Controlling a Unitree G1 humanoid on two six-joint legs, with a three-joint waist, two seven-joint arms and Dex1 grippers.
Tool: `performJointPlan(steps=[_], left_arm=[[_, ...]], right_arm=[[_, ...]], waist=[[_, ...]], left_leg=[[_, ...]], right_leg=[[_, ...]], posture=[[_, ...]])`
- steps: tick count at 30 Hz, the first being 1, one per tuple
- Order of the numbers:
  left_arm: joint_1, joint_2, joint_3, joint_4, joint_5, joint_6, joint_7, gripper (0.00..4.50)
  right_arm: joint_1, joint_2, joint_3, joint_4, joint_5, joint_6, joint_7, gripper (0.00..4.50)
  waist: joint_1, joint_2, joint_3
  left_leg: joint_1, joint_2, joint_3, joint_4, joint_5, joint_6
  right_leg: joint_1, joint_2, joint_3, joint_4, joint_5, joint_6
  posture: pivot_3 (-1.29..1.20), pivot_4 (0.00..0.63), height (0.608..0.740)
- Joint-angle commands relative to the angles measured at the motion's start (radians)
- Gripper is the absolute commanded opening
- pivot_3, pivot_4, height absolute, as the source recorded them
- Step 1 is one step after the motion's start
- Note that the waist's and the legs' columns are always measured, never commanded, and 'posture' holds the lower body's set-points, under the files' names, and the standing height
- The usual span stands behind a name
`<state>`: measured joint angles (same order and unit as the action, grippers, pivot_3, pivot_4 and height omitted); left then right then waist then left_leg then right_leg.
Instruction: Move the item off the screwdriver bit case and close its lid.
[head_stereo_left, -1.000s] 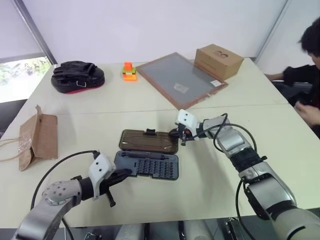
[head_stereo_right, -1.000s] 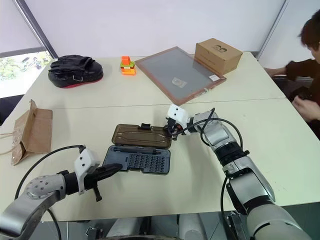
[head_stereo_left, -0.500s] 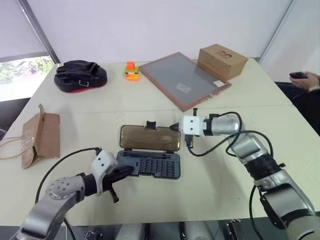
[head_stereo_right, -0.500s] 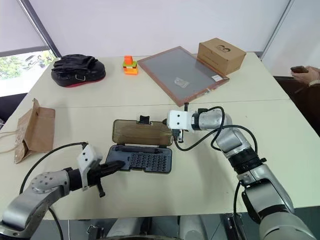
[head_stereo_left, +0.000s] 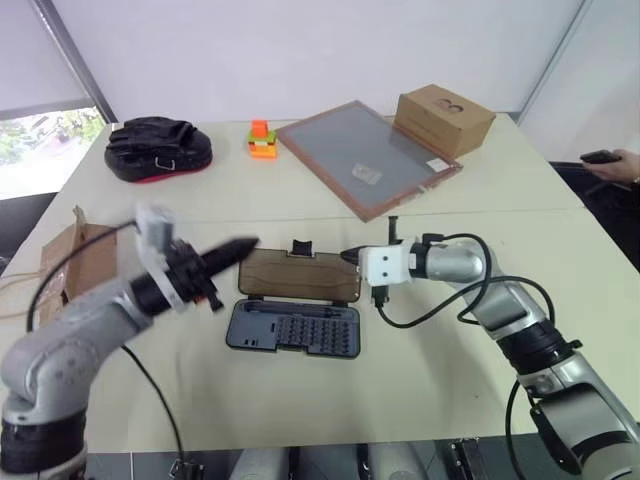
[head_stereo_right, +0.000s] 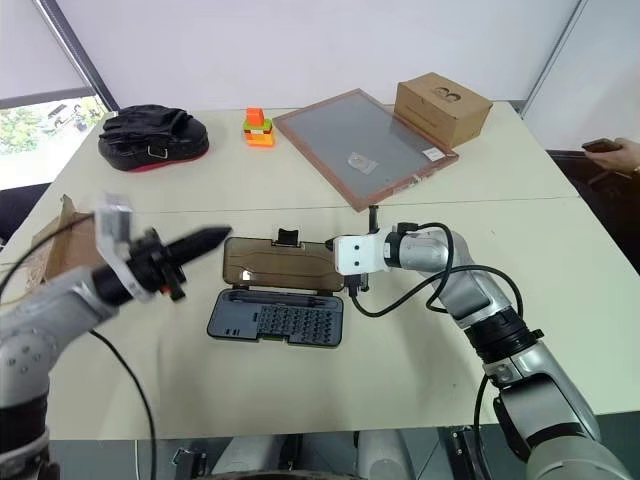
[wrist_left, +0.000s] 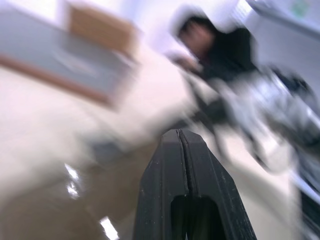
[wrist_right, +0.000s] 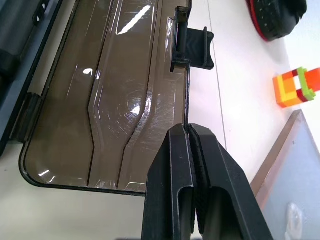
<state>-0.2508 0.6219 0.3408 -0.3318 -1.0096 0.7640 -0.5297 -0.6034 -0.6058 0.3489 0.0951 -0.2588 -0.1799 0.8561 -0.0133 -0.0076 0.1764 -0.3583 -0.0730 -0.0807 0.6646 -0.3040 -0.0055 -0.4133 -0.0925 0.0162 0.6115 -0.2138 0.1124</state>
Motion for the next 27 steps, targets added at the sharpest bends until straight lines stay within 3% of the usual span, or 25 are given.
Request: performJointPlan(steps=[1, 7, 9, 19, 22, 27], left_arm=[[-0.067, 0.012, -0.032, 0.224, 0.197, -0.117, 0.022, 0.00], [-0.153, -0.001, -0.237, 0.480, 0.439, -0.266, -0.142, 0.00], [-0.193, -0.018, -0.276, 0.568, 0.472, -0.291, -0.214, 0.00], [-0.320, -0.046, -0.354, 0.818, 0.572, -0.331, -0.465, 0.00], [-0.333, -0.062, -0.346, 0.837, 0.579, -0.334, -0.484, 0.00], [-0.353, -0.082, -0.324, 0.858, 0.590, -0.339, -0.484, 0.00]], right_arm=[[-0.029, -0.003, -0.022, 0.005, -0.014, -0.008, -0.021, 0.01], [-0.030, 0.005, -0.023, -0.003, -0.016, 0.003, -0.024, 0.01], [-0.030, 0.004, -0.023, 0.002, -0.020, 0.003, -0.030, 0.01], [-0.011, 0.019, -0.020, -0.044, -0.013, 0.053, -0.024, 0.01], [-0.003, 0.029, -0.028, -0.072, -0.006, 0.089, -0.033, 0.94], [0.017, 0.021, -0.033, -0.151, 0.013, 0.137, -0.004, 3.54]], waist=[[-0.003, 0.000, 0.000], [0.003, -0.001, 0.000], [0.003, -0.002, 0.000], [-0.002, -0.002, 0.000], [0.000, -0.002, 0.000], [0.001, -0.002, 0.000]], left_leg=[[0.000, 0.000, 0.000, -0.001, 0.000, 0.000], [-0.008, 0.000, 0.000, -0.002, 0.003, -0.005], [-0.017, 0.000, 0.000, 0.000, 0.005, -0.008], [-0.017, 0.000, 0.000, -0.001, 0.005, -0.008], [-0.017, 0.000, 0.000, 0.000, 0.005, -0.007], [-0.018, 0.000, 0.000, 0.000, 0.005, -0.007]], right_leg=[[0.000, 0.000, 0.000, 0.000, 0.000, 0.000], [-0.007, 0.000, 0.000, -0.001, 0.002, 0.002], [-0.017, 0.000, 0.000, 0.001, 0.002, 0.002], [-0.018, 0.000, 0.000, 0.001, 0.002, 0.002], [-0.018, 0.000, 0.000, 0.001, 0.002, 0.002], [-0.018, 0.000, 0.000, 0.001, 0.002, 0.002]], posture=[[0.00, 0.150, 0.740], [0.00, 0.150, 0.740], [0.00, 0.150, 0.740], [0.00, 0.150, 0.740], [0.00, 0.150, 0.740], [0.00, 0.150, 0.740]])
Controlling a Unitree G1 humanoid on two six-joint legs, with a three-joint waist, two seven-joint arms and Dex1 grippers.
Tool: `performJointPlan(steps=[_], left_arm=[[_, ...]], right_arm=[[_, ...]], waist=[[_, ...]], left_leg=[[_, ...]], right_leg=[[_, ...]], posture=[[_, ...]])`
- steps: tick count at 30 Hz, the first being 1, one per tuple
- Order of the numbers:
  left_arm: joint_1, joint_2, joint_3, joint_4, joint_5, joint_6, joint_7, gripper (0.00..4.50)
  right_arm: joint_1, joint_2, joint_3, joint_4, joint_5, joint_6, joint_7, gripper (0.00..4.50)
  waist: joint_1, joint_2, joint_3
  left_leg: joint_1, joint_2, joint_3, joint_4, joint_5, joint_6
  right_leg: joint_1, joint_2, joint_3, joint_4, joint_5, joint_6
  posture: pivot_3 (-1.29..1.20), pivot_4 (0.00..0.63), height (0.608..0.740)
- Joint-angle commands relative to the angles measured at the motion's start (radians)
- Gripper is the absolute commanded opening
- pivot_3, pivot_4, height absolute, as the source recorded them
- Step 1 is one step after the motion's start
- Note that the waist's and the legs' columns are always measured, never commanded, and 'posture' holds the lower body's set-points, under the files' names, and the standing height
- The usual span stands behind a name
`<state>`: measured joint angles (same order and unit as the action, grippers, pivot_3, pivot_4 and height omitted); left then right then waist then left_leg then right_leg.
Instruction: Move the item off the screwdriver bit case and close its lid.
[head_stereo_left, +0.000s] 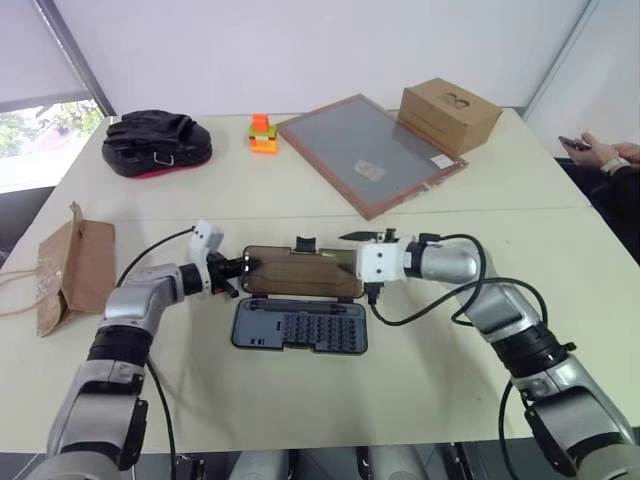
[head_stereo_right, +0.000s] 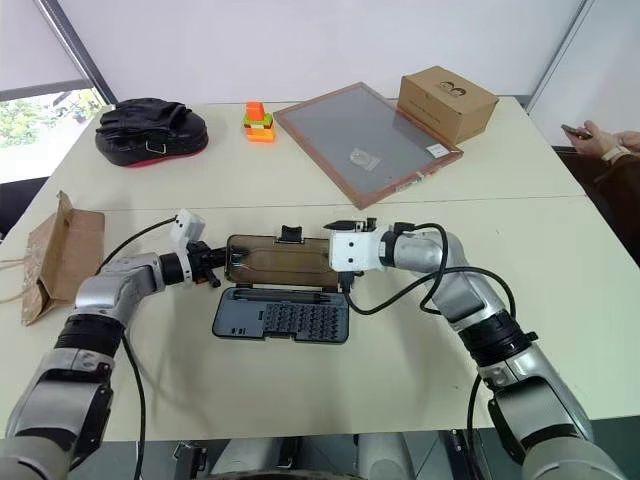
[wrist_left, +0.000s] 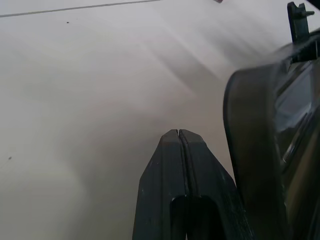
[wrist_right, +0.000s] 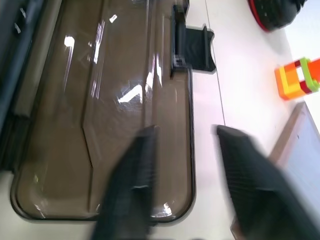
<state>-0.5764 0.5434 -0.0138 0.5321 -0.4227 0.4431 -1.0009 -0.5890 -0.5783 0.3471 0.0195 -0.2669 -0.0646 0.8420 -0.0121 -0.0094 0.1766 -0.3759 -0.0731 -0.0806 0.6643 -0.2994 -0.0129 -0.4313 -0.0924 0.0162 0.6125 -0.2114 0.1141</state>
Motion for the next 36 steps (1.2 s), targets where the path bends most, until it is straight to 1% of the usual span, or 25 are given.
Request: performJointPlan(steps=[1, 2, 3, 4, 6, 8, 10, 13, 16, 19, 20, 22, 24, 26, 28, 32, 36], left_arm=[[-0.030, -0.006, 0.032, -0.004, 0.005, -0.020, -0.012, 0.00], [-0.032, -0.007, 0.033, -0.003, 0.006, -0.022, -0.012, 0.00], [-0.036, -0.011, 0.037, -0.002, 0.004, -0.025, -0.012, 0.00], [-0.039, -0.013, 0.040, 0.000, 0.003, -0.027, -0.012, 0.00], [-0.049, -0.014, 0.060, -0.016, -0.024, -0.006, -0.027, 0.00], [-0.054, -0.008, 0.078, -0.041, -0.052, 0.027, -0.056, 0.00], [-0.056, -0.004, 0.086, -0.059, -0.063, 0.046, -0.076, 0.00], [-0.030, 0.043, 0.079, -0.175, -0.115, 0.146, -0.161, 0.00], [0.036, 0.110, 0.045, -0.332, -0.145, 0.232, -0.241, 0.00], [0.136, 0.202, -0.020, -0.522, -0.178, 0.323, -0.316, 0.00], [0.158, 0.222, -0.034, -0.559, -0.187, 0.344, -0.330, 0.00], [0.244, 0.287, -0.092, -0.646, -0.166, 0.336, -0.380, 0.00], [0.324, 0.340, -0.150, -0.694, -0.096, 0.272, -0.393, 0.00], [0.360, 0.345, -0.164, -0.702, -0.049, 0.221, -0.353, 0.00], [0.369, 0.320, -0.127, -0.723, -0.075, 0.227, -0.311, 0.00], [0.332, 0.261, 0.025, -0.788, -0.254, 0.367, -0.222, 0.00], [0.290, 0.264, 0.212, -0.859, -0.521, 0.539, -0.170, 0.00]], right_arm=[[0.006, -0.010, -0.045, -0.104, 0.035, 0.047, 0.016, 4.09], [0.009, -0.011, -0.055, -0.125, 0.045, 0.067, 0.021, 4.47], [0.022, -0.020, -0.099, -0.202, 0.171, 0.192, 0.086, 4.47], [0.031, -0.025, -0.132, -0.259, 0.264, 0.288, 0.135, 4.47], [0.013, -0.038, -0.263, -0.364, 0.548, 0.618, 0.207, 4.47], [-0.005, -0.090, -0.379, -0.417, 0.785, 0.859, 0.262, 4.47], [-0.018, -0.122, -0.441, -0.438, 0.913, 0.977, 0.271, 4.47], [-0.078, -0.093, -0.565, -0.367, 1.032, 1.057, 0.186, 4.47], [-0.101, -0.068, -0.623, -0.328, 1.075, 1.073, 0.107, 4.47], [-0.110, -0.058, -0.642, -0.310, 1.095, 1.081, 0.041, 4.47], [-0.110, -0.059, -0.641, -0.308, 1.100, 1.081, 0.029, 4.47], [-0.105, -0.056, -0.618, -0.320, 1.093, 1.074, 0.002, 4.47], [-0.094, -0.054, -0.577, -0.346, 1.080, 1.070, -0.020, 4.47], [-0.079, -0.055, -0.548, -0.370, 1.075, 1.068, -0.037, 4.47], [-0.061, -0.060, -0.531, -0.393, 1.078, 1.072, -0.052, 4.47], [-0.008, -0.084, -0.479, -0.460, 1.066, 1.064, -0.059, 4.47], [0.046, -0.083, -0.380, -0.549, 1.045, 1.068, -0.081, 4.47]], waist=[[0.000, 0.000, 0.000], [-0.001, 0.000, 0.000], [0.000, 0.000, 0.000], [0.001, 0.000, 0.000], [0.001, 0.000, 0.001], [0.002, 0.000, 0.001], [0.003, 0.000, 0.001], [-0.002, 0.000, 0.001], [-0.006, 0.000, 0.001], [-0.005, 0.001, 0.001], [-0.005, 0.002, 0.001], [-0.003, 0.002, 0.001], [-0.002, 0.003, 0.002], [-0.001, 0.003, 0.002], [0.004, 0.003, 0.002], [0.008, 0.003, 0.002], [-0.002, 0.003, 0.002]], left_leg=[[0.000, 0.000, 0.000, 0.000, 0.000, 0.000], [0.000, 0.000, 0.000, 0.000, 0.000, 0.000], [0.000, 0.000, 0.000, 0.000, 0.000, 0.000], [0.000, 0.000, 0.000, 0.000, 0.000, 0.000], [-0.001, 0.000, 0.000, 0.000, 0.000, 0.000], [-0.001, 0.000, -0.001, 0.001, -0.002, 0.004], [-0.002, 0.000, -0.003, 0.001, -0.004, 0.006], [-0.001, 0.000, -0.003, 0.000, -0.004, 0.007], [-0.002, 0.000, -0.001, 0.000, -0.004, 0.006], [-0.002, 0.000, 0.000, -0.002, -0.004, 0.006], [-0.003, 0.000, 0.000, -0.002, -0.004, 0.006], [-0.007, 0.000, 0.000, -0.002, -0.004, 0.006], [-0.011, 0.000, 0.000, -0.001, -0.003, 0.006], [-0.011, 0.000, 0.000, -0.001, -0.003, 0.005], [-0.012, 0.000, 0.000, -0.001, -0.003, 0.005], [-0.014, 0.000, -0.002, 0.002, -0.003, 0.006], [-0.014, 0.000, -0.002, 0.002, -0.003, 0.006]], right_leg=[[0.000, 0.000, 0.000, 0.000, 0.000, 0.000], [0.000, 0.000, 0.000, 0.000, 0.000, 0.000], [0.000, 0.000, 0.000, 0.000, 0.000, 0.000], [0.000, 0.000, 0.000, 0.000, 0.000, 0.000], [0.000, 0.000, 0.000, 0.000, 0.000, 0.000], [0.000, -0.001, 0.000, 0.000, 0.000, 0.000], [0.000, -0.002, -0.002, -0.001, 0.000, 0.000], [0.000, -0.004, -0.002, -0.001, 0.000, 0.000], [-0.002, -0.004, -0.001, 0.000, 0.000, 0.000], [-0.003, -0.005, 0.000, -0.001, 0.000, 0.000], [-0.004, -0.005, 0.000, -0.001, 0.000, 0.000], [-0.007, -0.005, 0.001, 0.000, 0.000, 0.000], [-0.011, -0.005, 0.001, 0.001, 0.000, 0.000], [-0.012, -0.005, 0.001, 0.001, 0.000, -0.001], [-0.012, -0.005, 0.001, 0.001, 0.000, -0.001], [-0.012, -0.005, -0.001, 0.001, 0.000, -0.001], [-0.012, -0.005, -0.002, 0.001, 0.000, -0.001]], posture=[[0.00, 0.150, 0.740], [0.00, 0.150, 0.740], [0.00, 0.150, 0.740], [0.00, 0.150, 0.740], [0.00, 0.150, 0.740], [0.00, 0.150, 0.740], [0.00, 0.150, 0.740], [0.00, 0.150, 0.740], [0.00, 0.150, 0.740], [0.00, 0.150, 0.740], [0.00, 0.150, 0.740], [0.00, 0.150, 0.740], [0.00, 0.150, 0.740], [0.00, 0.150, 0.740], [0.00, 0.150, 0.740], [0.00, 0.150, 0.740], [0.00, 0.150, 0.740]])
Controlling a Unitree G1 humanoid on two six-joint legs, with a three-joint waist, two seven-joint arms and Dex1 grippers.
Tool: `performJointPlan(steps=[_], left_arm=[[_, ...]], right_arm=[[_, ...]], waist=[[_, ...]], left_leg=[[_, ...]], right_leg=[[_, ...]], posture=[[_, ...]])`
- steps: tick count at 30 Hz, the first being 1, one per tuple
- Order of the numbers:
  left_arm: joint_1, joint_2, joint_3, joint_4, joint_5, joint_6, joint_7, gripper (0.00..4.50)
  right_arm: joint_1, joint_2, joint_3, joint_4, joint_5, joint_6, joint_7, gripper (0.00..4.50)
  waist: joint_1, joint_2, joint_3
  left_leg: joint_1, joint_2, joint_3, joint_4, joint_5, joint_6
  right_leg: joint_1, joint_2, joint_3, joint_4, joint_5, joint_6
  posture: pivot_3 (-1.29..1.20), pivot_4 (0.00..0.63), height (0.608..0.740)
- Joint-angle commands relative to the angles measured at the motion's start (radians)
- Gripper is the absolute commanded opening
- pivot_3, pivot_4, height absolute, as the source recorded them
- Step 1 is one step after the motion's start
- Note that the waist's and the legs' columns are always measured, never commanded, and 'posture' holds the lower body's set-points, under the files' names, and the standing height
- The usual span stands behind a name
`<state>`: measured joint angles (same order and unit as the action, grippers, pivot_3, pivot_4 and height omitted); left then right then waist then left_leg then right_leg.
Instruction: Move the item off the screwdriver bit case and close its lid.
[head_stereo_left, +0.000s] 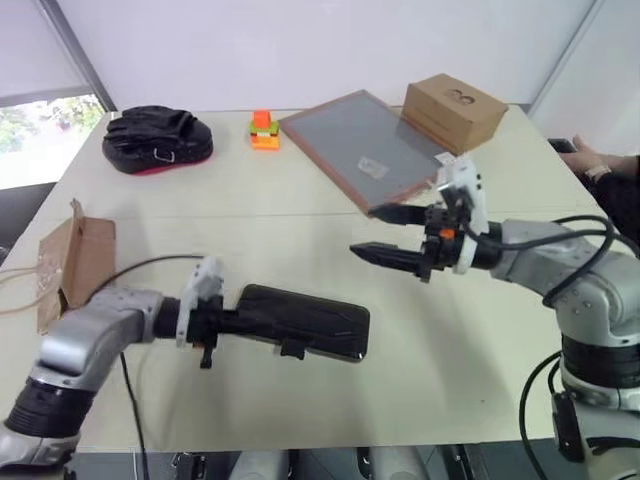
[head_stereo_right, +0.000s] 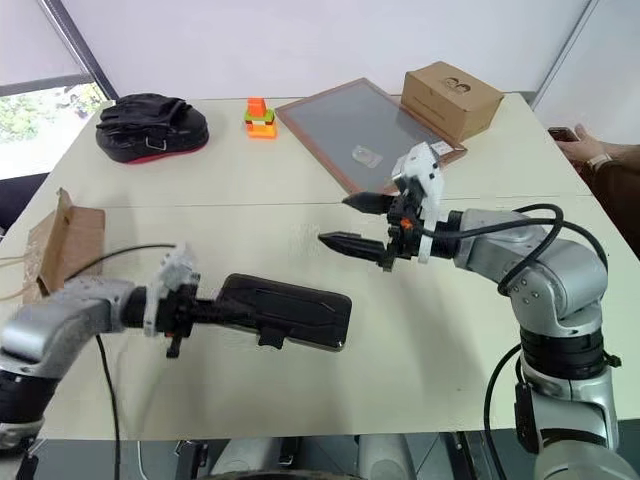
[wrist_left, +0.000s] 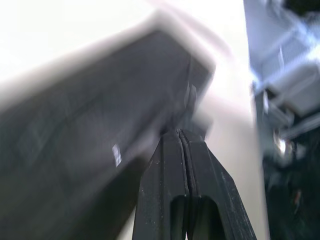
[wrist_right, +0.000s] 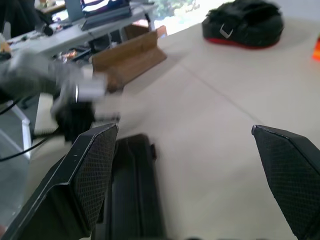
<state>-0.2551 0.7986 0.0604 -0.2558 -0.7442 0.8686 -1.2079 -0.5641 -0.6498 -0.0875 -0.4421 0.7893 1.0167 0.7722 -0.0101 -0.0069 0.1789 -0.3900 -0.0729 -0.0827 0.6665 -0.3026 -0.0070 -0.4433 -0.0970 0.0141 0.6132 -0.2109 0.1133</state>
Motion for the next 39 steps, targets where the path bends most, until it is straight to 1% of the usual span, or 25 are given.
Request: performJointPlan(steps=[1, 4, 5, 7, 9, 10, 12, 13, 15, 18, 19, 22, 24, 28, 33, 36, 39], left_arm=[[-0.047, 0.007, 0.166, -0.085, -0.262, 0.152, 0.057, 0.00], [-0.104, -0.002, 0.221, -0.103, -0.436, 0.248, 0.140, 0.00], [-0.125, -0.002, 0.223, -0.097, -0.460, 0.260, 0.155, 0.00], [-0.178, -0.025, 0.187, -0.053, -0.404, 0.224, 0.195, 0.00], [-0.222, -0.047, 0.122, 0.003, -0.301, 0.154, 0.198, 0.00], [-0.247, -0.063, 0.080, 0.050, -0.235, 0.104, 0.195, 0.00], [-0.302, -0.102, -0.026, 0.179, -0.075, -0.032, 0.172, 0.00], [-0.341, -0.130, -0.083, 0.269, 0.009, -0.105, 0.160, 0.00], [-0.425, -0.188, -0.191, 0.451, 0.158, -0.247, 0.119, 0.00], [-0.528, -0.261, -0.272, 0.648, 0.288, -0.386, 0.068, 0.00], [-0.552, -0.278, -0.289, 0.690, 0.318, -0.423, 0.048, 0.00], [-0.601, -0.313, -0.348, 0.790, 0.413, -0.539, -0.034, 0.00], [-0.619, -0.329, -0.372, 0.835, 0.455, -0.583, -0.080, 0.00], [-0.635, -0.326, -0.417, 0.891, 0.533, -0.660, -0.185, 0.00], [-0.649, -0.337, -0.415, 0.934, 0.581, -0.689, -0.219, 0.00], [-0.650, -0.337, -0.417, 0.937, 0.606, -0.701, -0.232, 0.00], [-0.638, -0.328, -0.424, 0.910, 0.626, -0.701, -0.256, 0.00]], right_arm=[[0.033, -0.017, 0.077, -0.098, -0.023, -0.017, -0.011, 4.47], [0.065, -0.040, 0.108, -0.112, -0.043, -0.036, 0.005, 4.47], [0.066, -0.040, 0.110, -0.111, -0.040, -0.035, 0.003, 4.47], [0.062, -0.037, 0.112, -0.111, -0.034, -0.033, -0.002, 4.47], [0.053, -0.027, 0.118, -0.110, -0.029, -0.029, -0.010, 4.47], [0.046, -0.015, 0.126, -0.110, -0.030, -0.026, -0.021, 4.23], [0.037, 0.007, 0.154, -0.128, -0.030, -0.019, -0.040, 3.58], [0.035, 0.019, 0.178, -0.150, -0.027, -0.016, -0.044, 3.13], [0.039, 0.045, 0.233, -0.189, -0.029, -0.002, -0.066, 2.04], [0.057, 0.047, 0.304, -0.233, -0.062, 0.005, -0.090, 0.41], [0.060, 0.041, 0.321, -0.247, -0.070, 0.009, -0.097, 0.05], [0.067, 0.028, 0.384, -0.287, -0.109, 0.022, -0.130, 0.05], [0.076, 0.023, 0.428, -0.313, -0.141, 0.027, -0.154, 0.05], [0.074, 0.063, 0.516, -0.357, -0.158, 0.067, -0.201, 0.05], [0.034, 0.077, 0.619, -0.321, -0.215, 0.069, -0.195, 0.05], [-0.010, 0.090, 0.731, -0.264, -0.305, 0.040, -0.194, 0.05], [-0.034, 0.091, 0.789, -0.232, -0.379, 0.028, -0.211, 0.05]], waist=[[-0.007, 0.000, 0.000], [-0.005, 0.000, 0.000], [-0.004, 0.000, 0.000], [-0.001, 0.000, 0.000], [0.001, 0.000, 0.000], [0.000, 0.000, 0.000], [0.000, 0.000, 0.000], [0.000, 0.000, 0.000], [0.001, 0.000, 0.000], [0.001, -0.001, 0.000], [0.000, -0.001, 0.000], [-0.002, -0.001, 0.000], [-0.002, -0.001, 0.000], [-0.005, -0.001, 0.000], [-0.002, -0.001, 0.000], [-0.003, -0.001, -0.001], [-0.004, -0.001, -0.001]], left_leg=[[0.000, 0.000, 0.000, 0.000, 0.000, 0.000], [0.000, 0.000, 0.001, 0.000, 0.000, 0.000], [0.000, 0.000, 0.001, 0.000, 0.000, 0.000], [0.001, 0.000, 0.001, 0.001, 0.000, 0.000], [0.001, -0.001, 0.000, 0.001, 0.001, -0.001], [0.002, -0.001, 0.001, 0.001, 0.001, -0.002], [0.003, -0.001, 0.001, 0.001, 0.001, -0.002], [0.003, -0.001, 0.001, 0.001, 0.002, -0.004], [0.002, -0.001, 0.001, 0.001, 0.004, -0.006], [0.001, -0.001, 0.001, 0.001, 0.004, -0.006], [0.000, -0.001, 0.001, 0.001, 0.004, -0.006], [-0.001, -0.001, 0.002, 0.002, 0.004, -0.006], [-0.001, -0.001, 0.002, 0.001, 0.004, -0.006], [-0.001, -0.001, 0.002, 0.001, 0.003, -0.005], [-0.001, -0.001, 0.002, 0.003, 0.001, -0.001], [-0.001, -0.001, 0.002, 0.004, 0.001, -0.001], [-0.001, -0.001, 0.002, 0.004, 0.001, -0.001]], right_leg=[[-0.001, 0.000, 0.000, 0.000, 0.000, 0.000], [-0.001, 0.001, 0.000, 0.001, 0.000, 0.000], [0.000, 0.002, 0.000, 0.002, 0.000, 0.000], [0.000, 0.002, 0.000, 0.002, 0.000, 0.000], [0.001, 0.002, -0.001, 0.002, 0.000, 0.000], [0.002, 0.002, 0.000, 0.002, 0.000, 0.000], [0.003, 0.002, 0.000, 0.002, 0.000, 0.000], [0.003, 0.003, 0.000, 0.001, 0.000, 0.000], [0.002, 0.003, 0.000, 0.001, 0.000, 0.000], [0.001, 0.003, 0.000, 0.001, 0.000, 0.000], [0.001, 0.003, 0.000, 0.001, 0.000, 0.000], [0.000, 0.002, 0.000, 0.000, 0.000, 0.000], [-0.001, 0.003, 0.000, 0.000, 0.000, 0.000], [-0.001, 0.003, 0.000, 0.001, 0.000, 0.000], [0.000, 0.003, 0.000, 0.002, 0.000, 0.000], [0.000, 0.004, 0.000, 0.002, 0.000, 0.000], [0.000, 0.004, 0.000, 0.002, 0.000, 0.000]], posture=[[0.00, 0.150, 0.740], [0.00, 0.150, 0.740], [0.00, 0.150, 0.740], [0.00, 0.150, 0.740], [0.00, 0.150, 0.740], [0.00, 0.150, 0.740], [0.00, 0.150, 0.740], [0.00, 0.150, 0.740], [0.00, 0.150, 0.740], [0.00, 0.150, 0.740], [0.00, 0.150, 0.740], [0.00, 0.150, 0.740], [0.00, 0.150, 0.740], [0.00, 0.150, 0.740], [0.00, 0.150, 0.740], [0.00, 0.150, 0.740], [0.00, 0.150, 0.740]])
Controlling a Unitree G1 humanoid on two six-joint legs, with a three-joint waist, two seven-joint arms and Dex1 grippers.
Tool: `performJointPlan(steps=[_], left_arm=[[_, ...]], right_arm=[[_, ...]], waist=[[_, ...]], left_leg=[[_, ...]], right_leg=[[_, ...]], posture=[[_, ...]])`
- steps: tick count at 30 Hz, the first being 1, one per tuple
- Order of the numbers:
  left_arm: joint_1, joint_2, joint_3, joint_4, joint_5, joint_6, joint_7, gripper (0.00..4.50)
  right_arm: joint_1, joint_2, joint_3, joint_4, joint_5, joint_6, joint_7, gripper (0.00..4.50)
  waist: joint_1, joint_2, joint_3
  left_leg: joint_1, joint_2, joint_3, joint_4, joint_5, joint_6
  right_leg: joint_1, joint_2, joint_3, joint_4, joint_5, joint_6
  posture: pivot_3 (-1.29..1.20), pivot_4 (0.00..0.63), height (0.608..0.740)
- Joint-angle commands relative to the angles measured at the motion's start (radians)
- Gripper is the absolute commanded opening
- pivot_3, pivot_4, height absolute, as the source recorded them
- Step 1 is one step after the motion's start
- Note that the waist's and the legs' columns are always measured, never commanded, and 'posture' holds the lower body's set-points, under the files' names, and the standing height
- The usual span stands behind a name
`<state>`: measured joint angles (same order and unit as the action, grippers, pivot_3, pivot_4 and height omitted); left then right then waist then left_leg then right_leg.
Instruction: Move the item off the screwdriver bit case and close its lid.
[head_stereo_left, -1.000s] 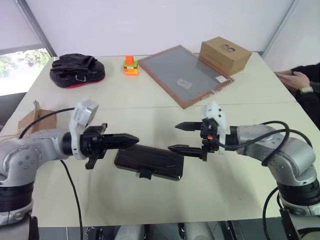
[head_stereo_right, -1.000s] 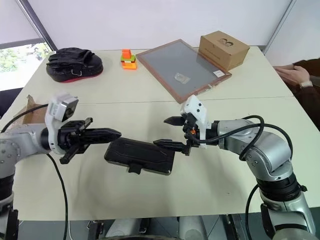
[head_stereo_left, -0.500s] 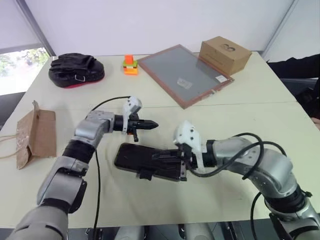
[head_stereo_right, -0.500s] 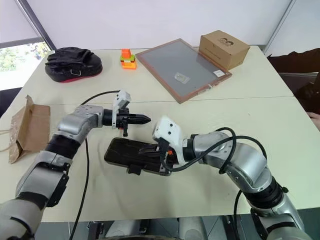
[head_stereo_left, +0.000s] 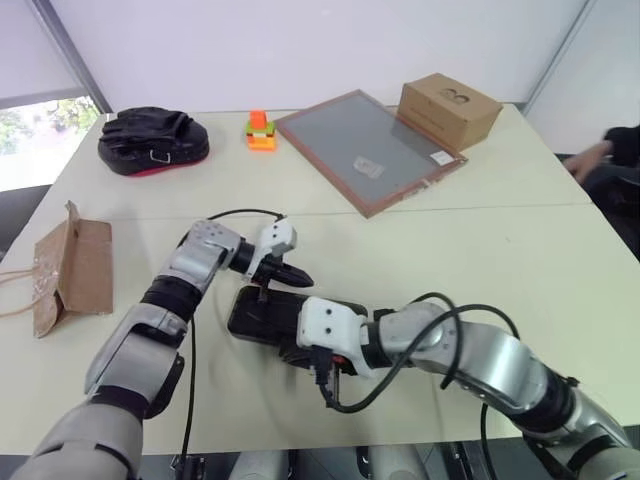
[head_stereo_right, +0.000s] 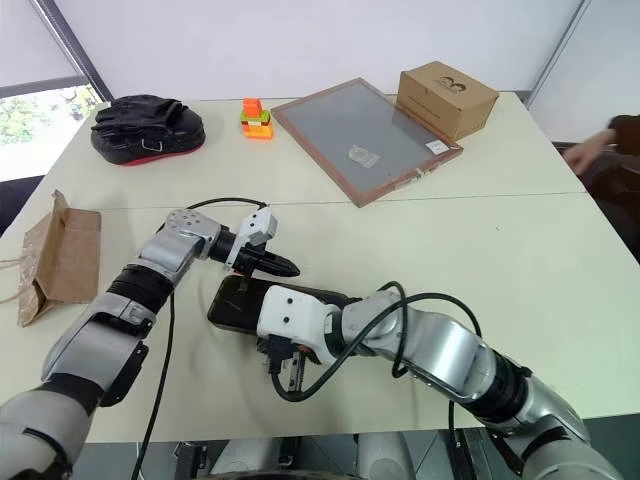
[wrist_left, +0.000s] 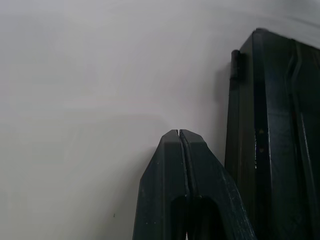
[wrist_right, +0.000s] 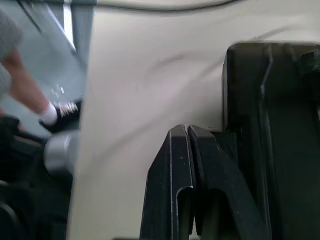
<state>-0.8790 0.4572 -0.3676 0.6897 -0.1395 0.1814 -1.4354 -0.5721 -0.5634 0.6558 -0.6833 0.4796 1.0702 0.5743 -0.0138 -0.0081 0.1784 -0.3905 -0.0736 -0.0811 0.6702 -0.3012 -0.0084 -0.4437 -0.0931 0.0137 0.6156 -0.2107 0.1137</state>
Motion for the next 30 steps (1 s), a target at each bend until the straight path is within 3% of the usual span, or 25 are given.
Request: performJointPlan(steps=[1, 9, 30], left_arm=[[-0.006, 0.019, -0.001, -0.048, 0.028, -0.015, -0.040, 0.00], [0.042, 0.029, -0.028, -0.127, 0.072, -0.006, -0.093, 0.00], [0.158, -0.067, -0.109, -0.246, 0.132, 0.042, -0.125, 0.00]], right_arm=[[-0.031, 0.000, 0.062, 0.018, -0.096, -0.027, -0.018, 0.05], [-0.097, -0.050, 0.169, 0.085, -0.286, -0.059, -0.018, 0.05], [-0.173, 0.087, 0.137, 0.107, -0.378, 0.147, -0.119, 0.05]], waist=[[0.000, 0.000, 0.000], [-0.002, 0.000, 0.000], [0.000, 0.000, -0.001]], left_leg=[[0.000, 0.000, 0.000, 0.000, 0.000, 0.000], [0.000, 0.001, 0.000, 0.006, 0.000, 0.000], [0.000, 0.001, -0.001, 0.012, -0.002, 0.003]], right_leg=[[0.000, 0.000, 0.000, 0.000, 0.000, 0.000], [0.001, 0.001, 0.000, 0.003, 0.000, 0.000], [0.002, 0.002, 0.001, 0.008, 0.000, 0.000]], posture=[[0.00, 0.150, 0.740], [0.00, 0.150, 0.740], [0.00, 0.150, 0.740]])
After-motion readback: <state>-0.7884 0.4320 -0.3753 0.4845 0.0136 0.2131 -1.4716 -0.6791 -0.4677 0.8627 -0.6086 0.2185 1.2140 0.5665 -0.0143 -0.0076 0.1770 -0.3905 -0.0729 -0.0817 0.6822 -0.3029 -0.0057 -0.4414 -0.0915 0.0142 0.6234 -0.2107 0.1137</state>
